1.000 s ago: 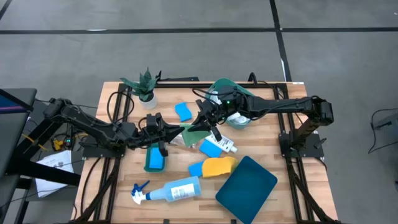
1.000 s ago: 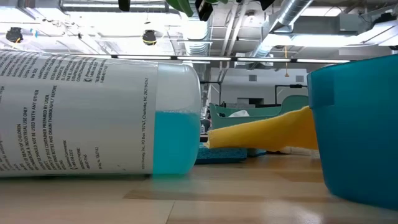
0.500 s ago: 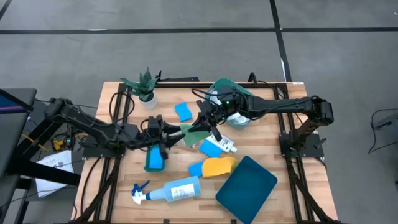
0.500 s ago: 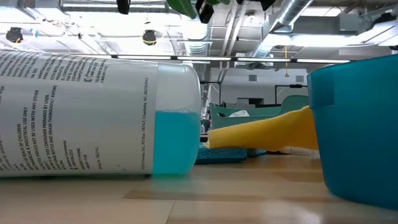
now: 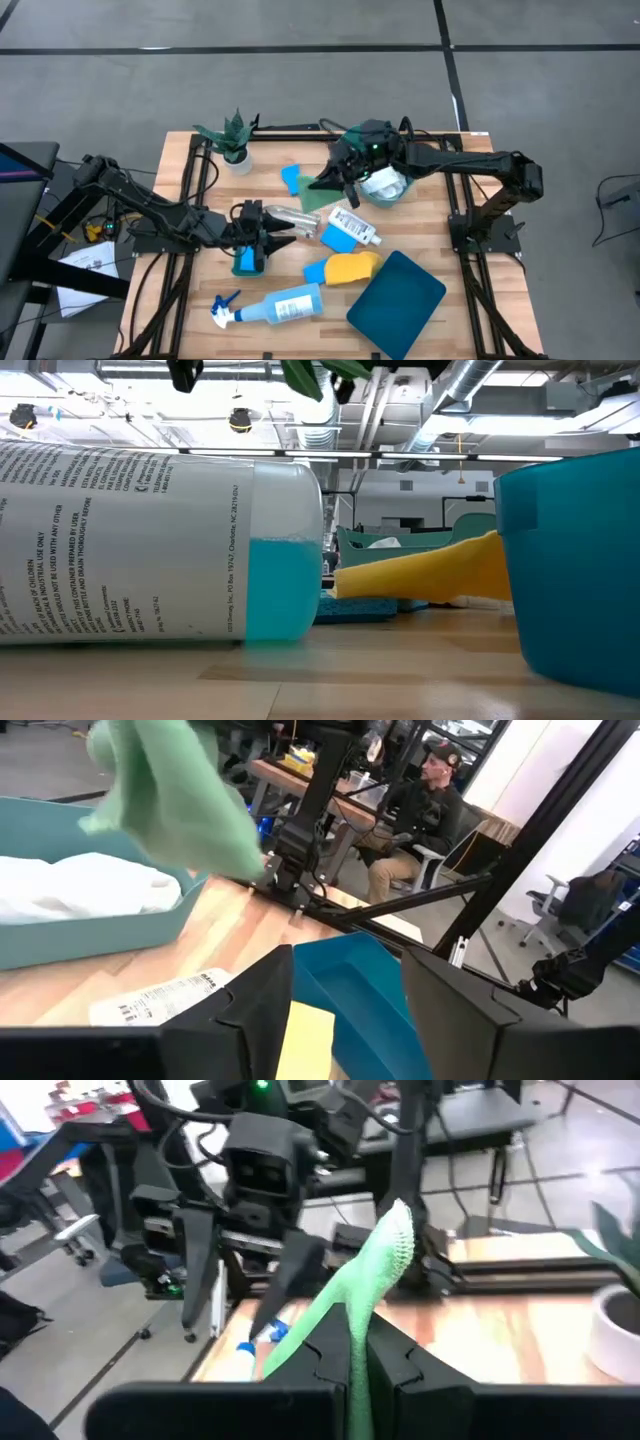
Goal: Pick & Place Kitchen Items
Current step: Put the green towel into the big green bin
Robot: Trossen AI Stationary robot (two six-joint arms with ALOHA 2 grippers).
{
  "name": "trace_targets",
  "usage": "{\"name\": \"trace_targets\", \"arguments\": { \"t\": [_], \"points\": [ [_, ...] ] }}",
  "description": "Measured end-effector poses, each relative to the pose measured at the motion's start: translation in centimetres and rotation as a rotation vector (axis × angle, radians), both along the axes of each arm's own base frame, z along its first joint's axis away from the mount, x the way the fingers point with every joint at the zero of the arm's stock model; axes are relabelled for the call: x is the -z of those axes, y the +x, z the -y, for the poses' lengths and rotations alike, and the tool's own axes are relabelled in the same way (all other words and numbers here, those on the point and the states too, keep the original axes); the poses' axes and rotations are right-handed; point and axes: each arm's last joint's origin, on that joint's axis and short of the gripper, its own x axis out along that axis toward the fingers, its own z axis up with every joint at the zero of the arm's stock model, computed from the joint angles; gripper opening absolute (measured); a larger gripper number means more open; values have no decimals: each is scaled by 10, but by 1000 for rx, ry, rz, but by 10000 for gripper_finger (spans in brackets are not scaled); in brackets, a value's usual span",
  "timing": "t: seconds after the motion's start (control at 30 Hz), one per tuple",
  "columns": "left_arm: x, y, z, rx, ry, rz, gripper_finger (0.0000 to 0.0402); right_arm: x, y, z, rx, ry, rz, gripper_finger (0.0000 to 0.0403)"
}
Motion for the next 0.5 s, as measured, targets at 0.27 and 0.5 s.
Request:
{"name": "trace_targets", "arguments": {
  "t": [0.27, 0.5],
  "points": [
    [0, 1, -2, -9, 9, -3, 157, 4, -49, 31, 310, -12, -102, 0],
    [0, 2, -7, -30, 8, -3, 148, 20, -99, 44, 693, 62, -164, 0]
  ]
}}
